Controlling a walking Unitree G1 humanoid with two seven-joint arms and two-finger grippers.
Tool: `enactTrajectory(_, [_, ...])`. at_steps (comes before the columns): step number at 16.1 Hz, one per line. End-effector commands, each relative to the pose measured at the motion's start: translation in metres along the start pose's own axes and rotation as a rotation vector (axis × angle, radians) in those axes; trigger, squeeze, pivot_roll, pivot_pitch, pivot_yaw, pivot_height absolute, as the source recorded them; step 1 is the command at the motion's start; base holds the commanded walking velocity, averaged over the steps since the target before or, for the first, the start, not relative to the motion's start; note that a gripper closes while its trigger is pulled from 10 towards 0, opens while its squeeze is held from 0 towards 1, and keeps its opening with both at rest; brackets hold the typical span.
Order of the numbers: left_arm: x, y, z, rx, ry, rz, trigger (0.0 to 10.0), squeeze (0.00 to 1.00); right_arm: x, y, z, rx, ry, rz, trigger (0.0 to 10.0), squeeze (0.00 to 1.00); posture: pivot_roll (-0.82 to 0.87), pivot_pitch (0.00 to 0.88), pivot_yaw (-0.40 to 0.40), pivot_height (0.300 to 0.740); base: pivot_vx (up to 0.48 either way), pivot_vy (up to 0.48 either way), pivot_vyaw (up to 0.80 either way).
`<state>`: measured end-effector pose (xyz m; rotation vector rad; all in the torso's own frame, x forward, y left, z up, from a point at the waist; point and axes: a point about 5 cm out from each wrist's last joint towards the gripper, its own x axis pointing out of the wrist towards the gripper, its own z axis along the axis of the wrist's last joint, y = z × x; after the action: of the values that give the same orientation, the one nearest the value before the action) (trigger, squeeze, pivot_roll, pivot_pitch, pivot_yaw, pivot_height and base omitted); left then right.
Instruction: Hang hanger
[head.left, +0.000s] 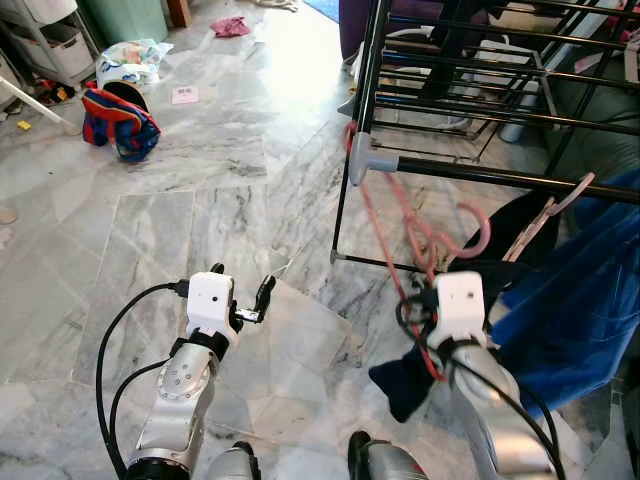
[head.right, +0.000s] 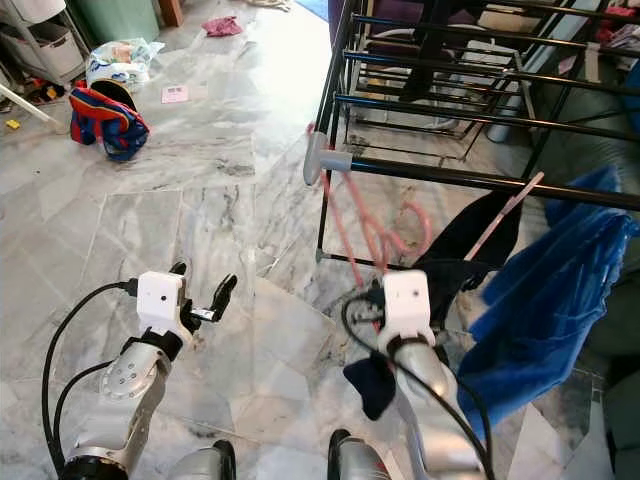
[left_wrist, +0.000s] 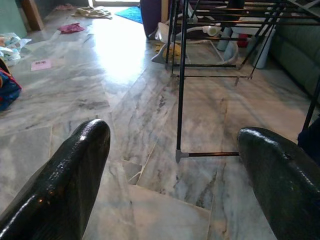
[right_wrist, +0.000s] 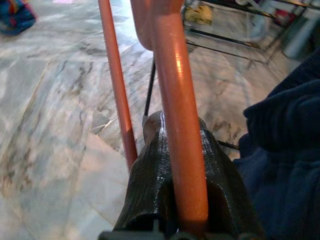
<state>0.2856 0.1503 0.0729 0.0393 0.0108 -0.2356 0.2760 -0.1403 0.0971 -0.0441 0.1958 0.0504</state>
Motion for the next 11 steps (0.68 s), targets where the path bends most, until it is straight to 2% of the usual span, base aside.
enactTrajectory(1, [0.001,-0.001,-0.004,0.009,0.027,-0.013,10.0,0.0,0.004,0.0,-0.004,0.043,0.042,-0.019,10.0,0.0,0.03,0.239,-0.013,0.74,0.0,0.0,0.0])
enactTrajectory(6, [0.003,-0.004,-0.003,0.005,0.029,-0.043,10.0,0.0,0.027,0.015,0.007,0.137,0.083,-0.027,10.0,0.0,0.04,0.238,-0.009,0.74,0.0,0.0,0.0])
enactTrajectory(7, [0.002,-0.005,-0.004,0.004,0.032,-0.052,10.0,0.0,0.033,0.016,0.011,0.193,0.102,-0.045,10.0,0.0,0.05,0.237,-0.012,0.74,0.0,0.0,0.0])
enactTrajectory(11, [0.0,-0.006,-0.007,-0.007,0.047,-0.067,10.0,0.0,0.036,0.021,0.025,0.232,0.081,-0.016,10.0,0.0,0.05,0.238,-0.009,0.74,0.0,0.0,0.0])
